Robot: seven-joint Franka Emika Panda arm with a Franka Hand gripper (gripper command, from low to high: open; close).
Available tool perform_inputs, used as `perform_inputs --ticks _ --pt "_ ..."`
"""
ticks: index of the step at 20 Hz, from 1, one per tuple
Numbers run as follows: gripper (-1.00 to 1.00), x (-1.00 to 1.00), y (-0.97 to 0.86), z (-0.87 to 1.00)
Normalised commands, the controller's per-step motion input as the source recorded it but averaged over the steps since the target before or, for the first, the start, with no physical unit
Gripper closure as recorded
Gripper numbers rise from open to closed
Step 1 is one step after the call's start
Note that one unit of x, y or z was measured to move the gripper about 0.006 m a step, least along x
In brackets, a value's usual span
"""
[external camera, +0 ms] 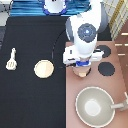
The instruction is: Take the lid off the pot, put the pot on the plate, and use the tool to push the pot to the front of the table.
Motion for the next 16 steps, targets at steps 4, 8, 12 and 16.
perform_inputs --ticks 4,8,12,16 --pt "1.00 -0.15 0.07 -0.03" --pt "1.00 -0.11 0.05 -0.01" --pt "1.00 -0.11 0.08 0.00" --pt "1.00 -0.31 0.19 0.24"
